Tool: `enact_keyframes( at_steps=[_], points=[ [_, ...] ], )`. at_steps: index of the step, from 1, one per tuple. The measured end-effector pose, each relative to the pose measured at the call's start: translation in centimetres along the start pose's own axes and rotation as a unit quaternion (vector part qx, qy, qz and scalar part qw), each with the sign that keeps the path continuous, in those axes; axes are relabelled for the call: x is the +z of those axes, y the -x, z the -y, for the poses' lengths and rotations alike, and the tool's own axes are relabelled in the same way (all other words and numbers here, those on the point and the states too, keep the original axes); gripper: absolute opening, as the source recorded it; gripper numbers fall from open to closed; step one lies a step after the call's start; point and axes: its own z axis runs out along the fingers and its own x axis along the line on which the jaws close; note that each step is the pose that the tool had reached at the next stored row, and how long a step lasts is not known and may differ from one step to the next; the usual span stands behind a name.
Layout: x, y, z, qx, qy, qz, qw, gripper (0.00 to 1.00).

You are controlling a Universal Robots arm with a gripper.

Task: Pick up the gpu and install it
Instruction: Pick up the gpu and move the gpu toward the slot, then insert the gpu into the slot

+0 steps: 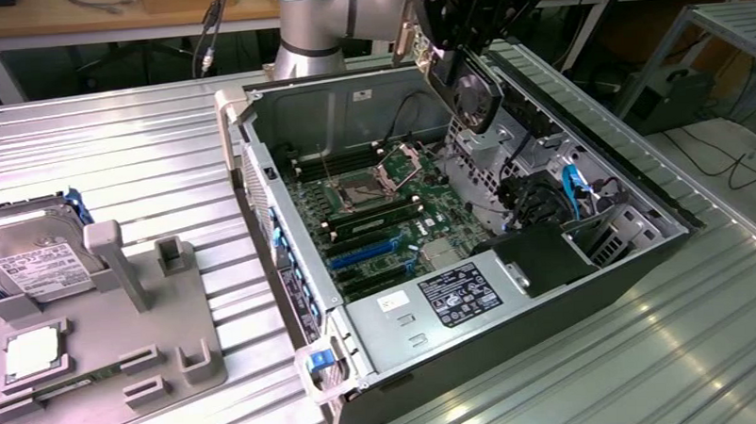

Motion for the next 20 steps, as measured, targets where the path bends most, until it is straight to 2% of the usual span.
enact_keyframes(
  at_steps=[12, 20],
  points=[
    [0.00, 0.00, 0.00, 0.000, 0.0000, 0.0000, 1.0000, 0.28],
    [0.00, 0.00, 0.00, -0.021, 0.0005, -0.0016, 0.9998, 0.28]
  ],
)
